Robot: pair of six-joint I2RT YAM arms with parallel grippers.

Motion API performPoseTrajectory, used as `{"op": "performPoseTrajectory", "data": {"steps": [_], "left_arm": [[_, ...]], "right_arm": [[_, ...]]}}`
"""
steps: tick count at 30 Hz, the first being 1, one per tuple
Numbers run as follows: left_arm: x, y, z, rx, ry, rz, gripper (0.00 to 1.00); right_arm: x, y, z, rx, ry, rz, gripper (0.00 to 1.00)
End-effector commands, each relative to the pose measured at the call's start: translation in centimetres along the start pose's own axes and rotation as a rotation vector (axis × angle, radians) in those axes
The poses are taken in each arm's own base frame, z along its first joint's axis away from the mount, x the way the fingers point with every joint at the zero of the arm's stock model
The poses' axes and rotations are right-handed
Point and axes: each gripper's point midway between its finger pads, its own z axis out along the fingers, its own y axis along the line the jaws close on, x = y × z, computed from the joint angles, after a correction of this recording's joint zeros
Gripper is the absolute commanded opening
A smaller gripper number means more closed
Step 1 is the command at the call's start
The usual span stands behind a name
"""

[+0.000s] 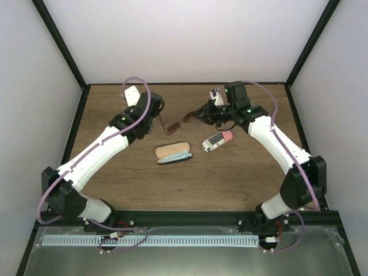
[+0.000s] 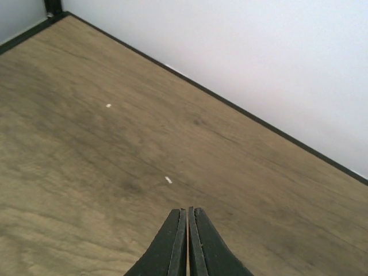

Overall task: Organize the sunglasses
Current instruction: Fold the sunglasses.

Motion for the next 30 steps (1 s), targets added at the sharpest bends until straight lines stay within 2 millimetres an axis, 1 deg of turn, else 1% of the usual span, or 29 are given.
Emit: {"op": "performPoseTrajectory", "data": {"steps": [1, 3, 6, 8, 11, 14, 21, 26, 28, 30], "left_arm": [[0.0, -3.6, 0.4, 0.096, 0.044, 0.016, 0.04], [0.3, -4.3, 0.7, 0.095, 0.055, 0.033, 0.04], [1.4, -5.1, 1.4, 0.091, 0.083, 0.056, 0.04], [2.1, -5.9, 1.7, 0.101, 0.099, 0.067, 0.04], [3.2, -7.4, 1.8, 0.11, 0.12, 0.097, 0.04], [4.4, -8.4, 1.9, 0.104, 0.136, 0.128, 0.04], [6.9, -9.2, 2.0, 0.096, 0.175, 0.184, 0.04], [8.3, -8.9, 1.8, 0.077, 0.18, 0.214, 0.05], [8.8, -8.5, 1.7, 0.058, 0.178, 0.212, 0.16], [9.4, -8.6, 1.8, 0.054, 0.179, 0.22, 0.25]], "right_arm": [[0.4, 0.9, -0.9, -0.026, 0.004, -0.038, 0.01], [0.3, 0.9, -0.9, -0.027, 0.002, -0.033, 0.01], [-0.1, 1.1, -0.7, -0.031, 0.001, -0.036, 0.01], [-0.3, 1.0, -0.5, -0.025, 0.001, -0.033, 0.01], [-0.7, 0.8, -0.2, -0.009, -0.005, -0.029, 0.01], [-1.1, 0.8, 0.1, -0.008, -0.006, -0.025, 0.01], [-1.8, 1.2, 0.4, -0.018, -0.016, -0.02, 0.01], [-2.1, 1.3, 0.7, -0.032, -0.019, 0.015, 0.01], [-2.2, 1.6, 0.9, -0.053, -0.013, 0.038, 0.01], [-2.2, 1.9, 1.2, -0.077, 0.0, 0.06, 0.01]]}}
